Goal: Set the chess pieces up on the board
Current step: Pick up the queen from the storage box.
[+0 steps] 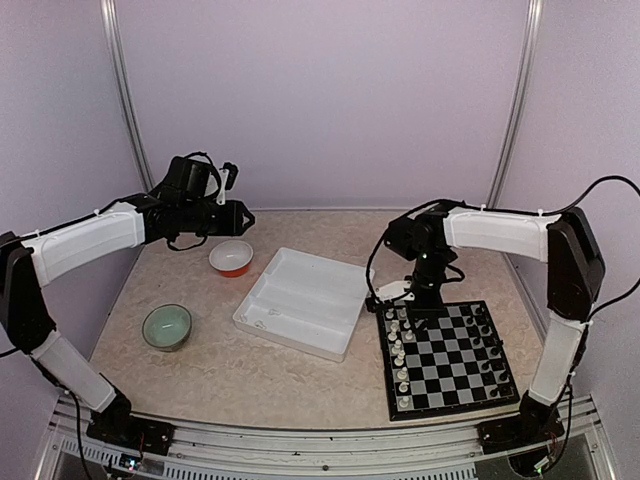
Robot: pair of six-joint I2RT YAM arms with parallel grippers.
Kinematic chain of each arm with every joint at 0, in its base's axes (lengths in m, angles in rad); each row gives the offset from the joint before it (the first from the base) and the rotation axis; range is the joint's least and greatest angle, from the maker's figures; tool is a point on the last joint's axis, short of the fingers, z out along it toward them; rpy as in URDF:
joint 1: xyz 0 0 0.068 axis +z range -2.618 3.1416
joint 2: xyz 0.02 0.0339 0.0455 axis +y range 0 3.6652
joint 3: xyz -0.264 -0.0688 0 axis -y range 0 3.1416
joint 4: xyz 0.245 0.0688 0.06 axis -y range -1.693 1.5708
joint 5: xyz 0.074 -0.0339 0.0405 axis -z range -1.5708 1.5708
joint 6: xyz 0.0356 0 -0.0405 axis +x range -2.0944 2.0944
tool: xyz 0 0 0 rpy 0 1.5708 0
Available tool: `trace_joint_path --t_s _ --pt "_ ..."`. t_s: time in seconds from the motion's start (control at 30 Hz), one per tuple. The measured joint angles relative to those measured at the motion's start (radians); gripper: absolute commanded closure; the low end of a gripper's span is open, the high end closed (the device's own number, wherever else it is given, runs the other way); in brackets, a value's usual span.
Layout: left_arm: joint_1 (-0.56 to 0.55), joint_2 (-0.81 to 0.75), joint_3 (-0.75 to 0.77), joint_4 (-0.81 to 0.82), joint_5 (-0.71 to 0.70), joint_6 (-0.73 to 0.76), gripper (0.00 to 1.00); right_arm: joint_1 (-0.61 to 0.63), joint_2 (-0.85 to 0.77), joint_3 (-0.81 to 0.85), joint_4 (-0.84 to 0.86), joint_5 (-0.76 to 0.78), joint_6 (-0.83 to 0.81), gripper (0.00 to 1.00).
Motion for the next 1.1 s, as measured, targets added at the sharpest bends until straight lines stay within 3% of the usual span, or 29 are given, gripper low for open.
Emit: trace_joint_path --t_s 0.3,0.33,0.37,0.4,0.43,0.57,0.6,0.8,1.1 --pt "-0.206 0.116 0.074 -0.148 -0.176 0.101 0.63 -0.111 -0.252 0.100 0.005 -0.022 -0.024 0.71" --pt "-0.211 0.126 0.074 -0.169 -0.185 0.107 0.62 -0.130 -0.285 0.099 0.042 -0.011 -0.024 0.58" --pt "-0.212 0.133 0.074 -0.192 -0.193 0.115 0.62 -0.146 -0.314 0.097 0.079 0.001 -0.021 0.15" --pt "-0.209 0.138 0.074 -0.211 -0.200 0.120 0.62 -0.167 -0.351 0.082 0.145 0.012 -0.007 0.03" --pt "-0.208 0.140 0.071 -0.227 -0.204 0.122 0.62 -0.192 -0.402 0.045 0.245 0.037 0.014 0.02" --pt "-0.211 0.147 0.063 -0.270 -0.204 0.120 0.62 -0.290 -0.581 -0.151 0.554 0.091 0.130 0.39" --pt "-0.216 0.156 0.063 -0.283 -0.199 0.120 0.62 -0.304 -0.595 -0.175 0.584 0.090 0.148 0.43" --pt "-0.226 0.254 0.063 -0.351 -0.182 0.155 0.63 -0.308 -0.567 -0.273 0.678 -0.070 0.242 0.44" --pt "-0.229 0.303 0.010 -0.345 -0.109 0.317 0.64 -0.308 -0.603 -0.318 0.663 -0.294 0.229 0.41"
